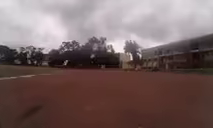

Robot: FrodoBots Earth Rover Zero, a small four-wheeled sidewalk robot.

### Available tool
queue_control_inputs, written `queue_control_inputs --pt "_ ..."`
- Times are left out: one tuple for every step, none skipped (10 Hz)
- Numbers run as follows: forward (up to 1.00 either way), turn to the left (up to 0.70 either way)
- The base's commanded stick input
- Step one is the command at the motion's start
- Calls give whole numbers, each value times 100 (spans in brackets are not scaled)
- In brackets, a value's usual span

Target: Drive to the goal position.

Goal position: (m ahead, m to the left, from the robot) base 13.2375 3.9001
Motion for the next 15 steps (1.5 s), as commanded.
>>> queue_control_inputs --pt "70 0" --pt "70 0" --pt "70 0" --pt "70 0" --pt "70 0" --pt "70 0" --pt "70 0" --pt "70 0" --pt "70 0" --pt "70 0" --pt "70 0" --pt "70 0" --pt "70 0" --pt "70 0" --pt "70 0"
